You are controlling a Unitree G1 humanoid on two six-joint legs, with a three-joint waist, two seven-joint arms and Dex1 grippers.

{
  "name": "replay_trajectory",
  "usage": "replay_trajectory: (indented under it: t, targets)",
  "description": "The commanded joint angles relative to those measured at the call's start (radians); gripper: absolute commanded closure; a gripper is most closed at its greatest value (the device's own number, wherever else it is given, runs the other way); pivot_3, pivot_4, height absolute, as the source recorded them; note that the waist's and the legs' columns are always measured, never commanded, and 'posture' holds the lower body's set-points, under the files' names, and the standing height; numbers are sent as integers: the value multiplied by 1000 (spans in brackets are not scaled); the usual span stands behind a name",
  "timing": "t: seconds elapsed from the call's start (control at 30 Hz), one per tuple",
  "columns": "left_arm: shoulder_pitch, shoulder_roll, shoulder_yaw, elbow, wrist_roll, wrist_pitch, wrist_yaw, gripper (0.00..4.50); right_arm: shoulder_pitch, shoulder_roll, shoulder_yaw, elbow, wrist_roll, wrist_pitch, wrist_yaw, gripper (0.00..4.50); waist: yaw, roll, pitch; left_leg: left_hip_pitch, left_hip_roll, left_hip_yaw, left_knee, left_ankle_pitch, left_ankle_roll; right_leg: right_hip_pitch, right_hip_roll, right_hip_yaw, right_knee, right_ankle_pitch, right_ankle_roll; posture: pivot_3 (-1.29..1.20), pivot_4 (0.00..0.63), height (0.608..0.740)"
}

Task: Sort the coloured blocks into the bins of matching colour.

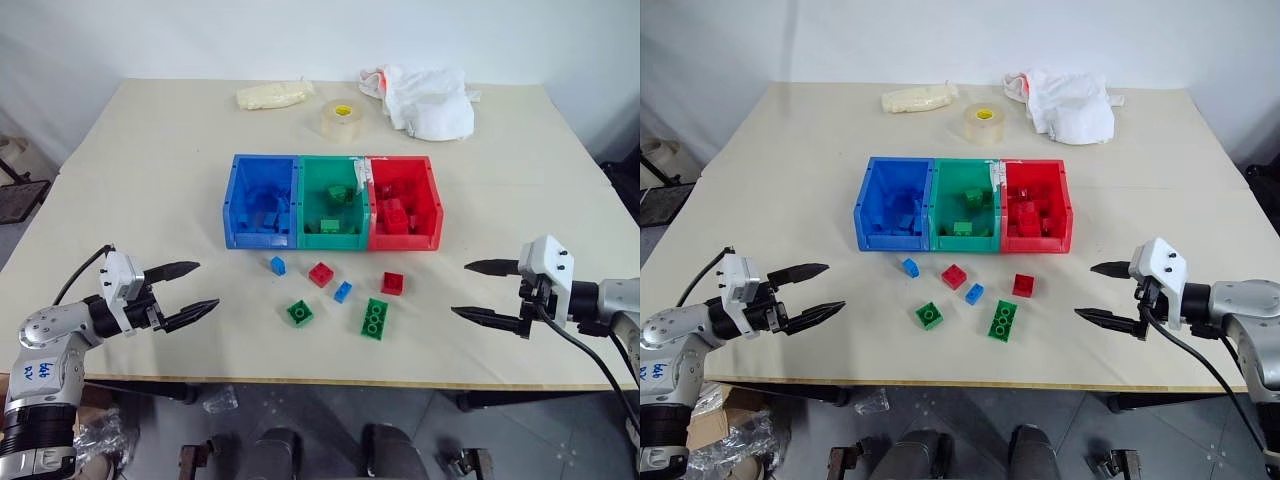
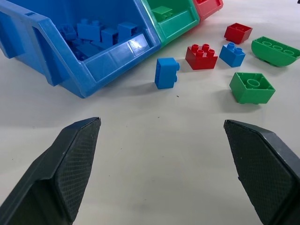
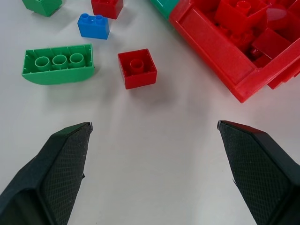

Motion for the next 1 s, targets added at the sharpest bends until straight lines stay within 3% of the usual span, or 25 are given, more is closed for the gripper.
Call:
replay_trajectory:
  t: [0.03,0.23,0.5,0.67,0.8,1.0]
  targets:
    - [-11,-3,8,-17,-18,1,2,14,-17,8,-2,-7,8,-11,-5,0,0,0,0,0,0,0,0,0,0,0,0,0,0,0,0,0,150,740]
    - [-35,-6,-1,-15,4,66,76,14,-42,-11,41,28,-51,31,-58,0,0,0,0,0,0,0,0,0,0,0,0,0,0,0,0,0,150,740]
    - [-34,-15,-14,14,-39,6,-81,14,98,-127,-84,111,-52,-20,31,0,5,0,0,0,0,0,0,0,0,0,0,-1,0,0,0,0,150,740]
    - [-31,-24,-9,24,-48,-19,-115,14,161,-161,-140,60,-35,-5,40,0,-1,0,0,0,0,1,0,0,0,0,0,-1,0,0,0,0,150,740]
    - [-30,-32,-8,26,-50,-27,-124,14,118,-141,-84,-30,-14,44,28,0,-5,0,0,0,2,2,0,0,0,0,1,-1,0,0,0,0,150,740]
    - [-22,-52,-1,9,-61,-44,-116,14,-111,-52,129,-24,-55,98,9,0,-2,0,0,0,2,1,1,0,0,0,0,-1,-1,0,0,0,150,740]
